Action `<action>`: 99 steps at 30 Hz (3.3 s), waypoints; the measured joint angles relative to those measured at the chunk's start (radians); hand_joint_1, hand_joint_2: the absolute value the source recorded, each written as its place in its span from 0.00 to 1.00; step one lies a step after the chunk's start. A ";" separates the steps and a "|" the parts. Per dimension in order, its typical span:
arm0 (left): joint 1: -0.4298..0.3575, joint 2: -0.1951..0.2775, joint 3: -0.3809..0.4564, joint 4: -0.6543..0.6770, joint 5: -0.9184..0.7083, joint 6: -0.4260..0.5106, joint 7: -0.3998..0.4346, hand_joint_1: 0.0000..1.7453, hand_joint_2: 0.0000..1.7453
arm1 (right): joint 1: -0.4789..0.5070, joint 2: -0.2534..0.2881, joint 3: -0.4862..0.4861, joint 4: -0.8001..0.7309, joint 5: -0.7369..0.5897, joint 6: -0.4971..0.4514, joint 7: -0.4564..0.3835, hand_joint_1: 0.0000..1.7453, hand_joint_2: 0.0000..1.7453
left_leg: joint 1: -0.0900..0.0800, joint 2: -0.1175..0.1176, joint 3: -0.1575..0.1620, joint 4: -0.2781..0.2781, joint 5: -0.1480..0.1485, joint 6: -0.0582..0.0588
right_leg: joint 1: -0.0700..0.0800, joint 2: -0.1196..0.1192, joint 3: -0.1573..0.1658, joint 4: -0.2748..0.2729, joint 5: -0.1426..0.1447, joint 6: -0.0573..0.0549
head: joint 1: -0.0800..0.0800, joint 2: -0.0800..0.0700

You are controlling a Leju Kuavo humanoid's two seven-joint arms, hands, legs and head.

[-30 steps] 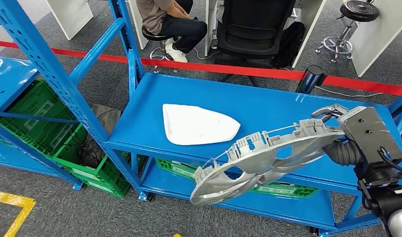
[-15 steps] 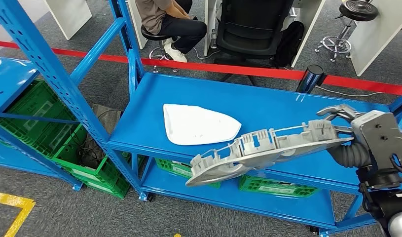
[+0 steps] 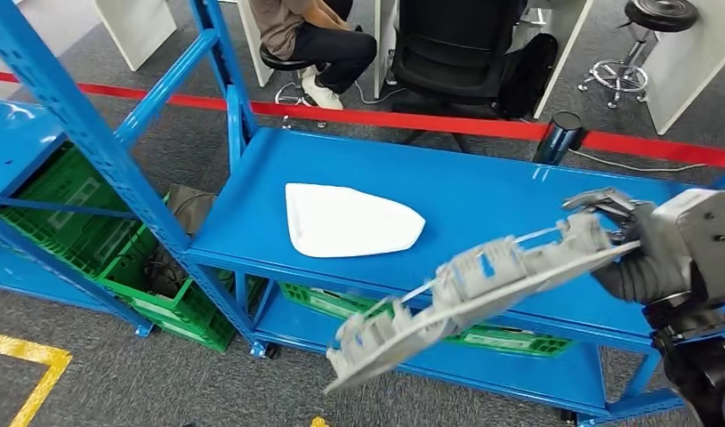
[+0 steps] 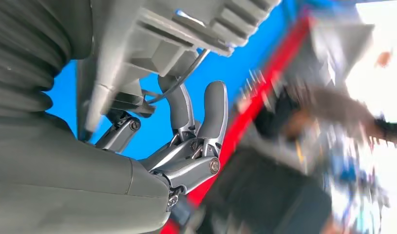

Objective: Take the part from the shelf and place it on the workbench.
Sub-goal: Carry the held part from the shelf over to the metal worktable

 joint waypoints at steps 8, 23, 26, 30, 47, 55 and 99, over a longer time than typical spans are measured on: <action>0.002 -0.010 0.000 0.000 0.002 0.018 0.016 0.00 0.00 | 0.133 0.188 -0.253 0.074 -0.096 -0.321 -0.244 1.00 1.00 | 0.002 0.004 -0.099 0.239 -0.101 -0.003 | 0.015 -0.009 -0.014 -0.006 0.018 -0.036 | -0.038 0.000; 0.001 -0.021 0.000 0.000 0.007 0.021 0.025 0.00 0.00 | 0.223 0.377 -0.615 0.170 -0.362 -0.335 -0.411 1.00 1.00 | -0.009 0.010 0.007 -0.025 0.017 0.045 | 0.003 -0.006 -0.104 0.221 -0.090 0.024 | -0.019 0.000; -0.001 -0.025 0.000 0.000 0.007 0.023 0.027 0.00 0.00 | 0.224 0.389 -0.630 0.181 -0.366 -0.333 -0.415 1.00 1.00 | -0.009 0.010 -0.018 0.000 0.019 0.034 | -0.004 -0.005 -0.008 0.047 -0.036 0.026 | -0.007 0.000; 0.000 -0.025 0.000 0.000 0.009 0.026 0.028 0.00 0.00 | 0.226 0.400 -0.645 0.191 -0.372 -0.325 -0.417 1.00 1.00 | -0.010 0.009 -0.030 0.006 0.031 0.008 | 0.003 0.000 0.011 0.004 -0.021 -0.004 | -0.007 0.000; -0.003 -0.025 0.000 0.000 0.025 0.029 0.016 0.00 0.00 | 0.211 0.461 -0.612 0.195 -0.346 -0.266 -0.456 1.00 1.00 | -0.015 0.013 0.055 -0.025 -0.032 0.033 | 0.008 -0.006 -0.057 0.002 0.043 0.006 | -0.057 0.000; -0.001 -0.029 0.001 0.000 0.025 0.028 0.013 0.00 0.00 | 0.211 0.465 -0.589 0.195 -0.323 -0.272 -0.458 1.00 1.00 | -0.012 0.015 -0.002 -0.008 0.010 0.042 | 0.004 -0.007 -0.056 0.143 -0.057 0.024 | -0.020 0.000; 0.001 -0.033 0.003 0.003 0.039 0.028 -0.005 0.00 0.00 | 0.386 0.472 -0.559 0.137 0.049 -0.206 -0.362 1.00 1.00 | -0.003 0.011 -0.089 0.268 -0.168 -0.008 | 0.016 -0.008 -0.056 -0.011 0.056 -0.040 | -0.055 0.000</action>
